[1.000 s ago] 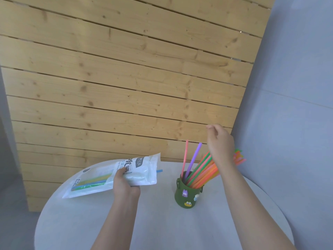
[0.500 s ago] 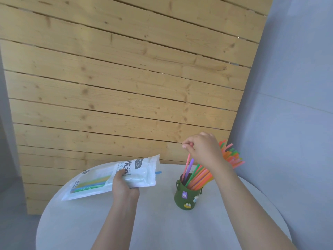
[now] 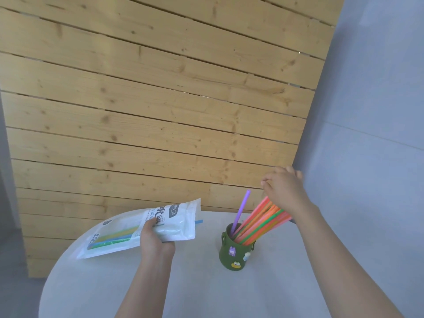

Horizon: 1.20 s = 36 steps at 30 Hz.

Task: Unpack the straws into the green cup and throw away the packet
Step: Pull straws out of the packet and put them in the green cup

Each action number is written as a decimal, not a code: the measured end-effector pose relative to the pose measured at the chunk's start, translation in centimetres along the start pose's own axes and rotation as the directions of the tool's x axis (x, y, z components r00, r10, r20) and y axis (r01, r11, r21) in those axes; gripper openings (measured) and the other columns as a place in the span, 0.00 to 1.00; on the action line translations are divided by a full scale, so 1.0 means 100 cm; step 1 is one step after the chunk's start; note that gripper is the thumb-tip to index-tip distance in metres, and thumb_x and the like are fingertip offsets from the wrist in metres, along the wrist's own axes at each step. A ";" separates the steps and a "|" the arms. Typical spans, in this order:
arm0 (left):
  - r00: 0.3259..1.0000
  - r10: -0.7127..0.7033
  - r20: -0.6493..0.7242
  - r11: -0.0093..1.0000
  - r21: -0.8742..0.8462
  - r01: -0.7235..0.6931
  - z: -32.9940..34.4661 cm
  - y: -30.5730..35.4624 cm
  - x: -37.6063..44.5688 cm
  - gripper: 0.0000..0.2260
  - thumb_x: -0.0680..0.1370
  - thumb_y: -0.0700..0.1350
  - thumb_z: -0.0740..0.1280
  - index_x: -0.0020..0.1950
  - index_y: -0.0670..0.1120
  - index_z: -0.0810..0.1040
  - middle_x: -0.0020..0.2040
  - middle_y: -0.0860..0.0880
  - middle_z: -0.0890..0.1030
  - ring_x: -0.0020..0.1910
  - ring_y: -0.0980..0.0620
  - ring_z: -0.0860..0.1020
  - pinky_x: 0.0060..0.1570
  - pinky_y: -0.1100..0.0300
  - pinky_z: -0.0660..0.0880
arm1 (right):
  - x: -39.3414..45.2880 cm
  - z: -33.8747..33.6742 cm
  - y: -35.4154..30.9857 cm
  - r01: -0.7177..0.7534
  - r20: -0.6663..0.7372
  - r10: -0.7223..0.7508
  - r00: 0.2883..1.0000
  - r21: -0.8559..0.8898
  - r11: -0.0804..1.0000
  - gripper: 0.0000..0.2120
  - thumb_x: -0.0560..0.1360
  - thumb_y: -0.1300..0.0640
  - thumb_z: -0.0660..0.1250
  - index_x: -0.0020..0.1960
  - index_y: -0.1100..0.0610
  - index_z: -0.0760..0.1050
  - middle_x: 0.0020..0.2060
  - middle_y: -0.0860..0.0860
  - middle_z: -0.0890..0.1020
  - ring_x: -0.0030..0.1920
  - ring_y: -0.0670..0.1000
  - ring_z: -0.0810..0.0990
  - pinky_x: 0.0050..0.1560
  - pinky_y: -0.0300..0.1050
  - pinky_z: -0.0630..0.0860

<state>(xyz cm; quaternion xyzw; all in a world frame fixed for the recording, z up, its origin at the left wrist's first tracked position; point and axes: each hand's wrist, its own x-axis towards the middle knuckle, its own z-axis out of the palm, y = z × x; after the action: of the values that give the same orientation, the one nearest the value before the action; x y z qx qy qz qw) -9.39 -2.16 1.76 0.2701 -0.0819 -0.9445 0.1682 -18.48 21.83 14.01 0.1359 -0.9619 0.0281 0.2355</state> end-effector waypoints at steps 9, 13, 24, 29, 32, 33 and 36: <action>1.000 -0.004 0.012 1.000 0.014 0.004 0.000 -0.002 0.002 0.05 0.76 0.37 0.63 0.42 0.45 0.76 0.27 0.52 0.82 0.38 0.52 0.80 0.42 0.58 0.77 | -0.015 -0.019 -0.020 0.128 -0.214 -0.099 0.972 0.122 0.984 0.09 0.77 0.55 0.62 0.48 0.52 0.82 0.47 0.49 0.83 0.55 0.54 0.72 0.54 0.47 0.59; 0.999 -0.018 0.046 1.000 0.008 0.017 0.002 -0.004 0.000 0.05 0.76 0.36 0.64 0.44 0.45 0.76 0.29 0.51 0.83 0.40 0.52 0.80 0.43 0.56 0.77 | -0.035 -0.022 -0.045 0.210 -0.294 -0.137 0.946 0.234 0.949 0.07 0.75 0.55 0.65 0.49 0.52 0.82 0.46 0.48 0.83 0.52 0.53 0.73 0.53 0.45 0.62; 0.949 0.079 0.305 0.967 0.209 -0.148 0.005 0.001 -0.006 0.08 0.77 0.43 0.66 0.55 0.44 0.78 0.47 0.47 0.84 0.47 0.48 0.82 0.53 0.51 0.78 | -0.095 0.064 -0.106 -0.253 0.196 0.164 0.967 0.819 0.515 0.17 0.79 0.50 0.59 0.67 0.51 0.69 0.58 0.46 0.75 0.53 0.47 0.77 0.56 0.43 0.73; 0.883 0.199 0.426 0.848 0.377 -0.373 0.010 -0.003 -0.012 0.15 0.77 0.43 0.68 0.64 0.42 0.76 0.56 0.44 0.82 0.55 0.45 0.81 0.57 0.49 0.77 | -0.094 0.076 -0.117 -0.550 0.584 0.135 0.800 0.805 -0.221 0.15 0.81 0.51 0.54 0.58 0.57 0.76 0.49 0.50 0.82 0.46 0.51 0.83 0.45 0.46 0.79; 0.817 0.235 0.527 0.717 0.473 -0.511 0.015 -0.004 -0.015 0.18 0.74 0.44 0.71 0.63 0.45 0.76 0.56 0.46 0.83 0.55 0.47 0.82 0.54 0.51 0.78 | -0.099 0.081 -0.120 -0.584 0.719 0.056 0.693 0.606 -0.540 0.16 0.81 0.48 0.55 0.56 0.57 0.77 0.47 0.52 0.84 0.45 0.51 0.84 0.39 0.45 0.79; 0.796 0.232 0.559 0.680 0.491 -0.544 0.016 -0.005 -0.016 0.19 0.73 0.45 0.71 0.63 0.46 0.76 0.57 0.46 0.83 0.56 0.47 0.82 0.55 0.51 0.78 | -0.100 0.084 -0.121 -0.579 0.738 0.033 0.674 0.556 -0.596 0.17 0.81 0.48 0.55 0.59 0.57 0.76 0.50 0.53 0.84 0.48 0.52 0.83 0.40 0.46 0.79; 0.768 0.215 0.603 0.628 0.518 -0.582 0.017 -0.007 -0.018 0.20 0.72 0.47 0.72 0.63 0.47 0.76 0.57 0.46 0.83 0.57 0.47 0.81 0.56 0.49 0.77 | -0.101 0.087 -0.122 -0.601 0.780 -0.010 0.626 0.474 -0.644 0.18 0.80 0.46 0.56 0.63 0.55 0.74 0.56 0.54 0.82 0.53 0.54 0.80 0.41 0.46 0.77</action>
<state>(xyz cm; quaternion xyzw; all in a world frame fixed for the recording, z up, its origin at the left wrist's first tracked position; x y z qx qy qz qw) -9.07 -0.77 3.88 0.0396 -0.5202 -0.8176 0.2436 -10.42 11.54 1.50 -0.1261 -0.4380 0.8644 -0.2125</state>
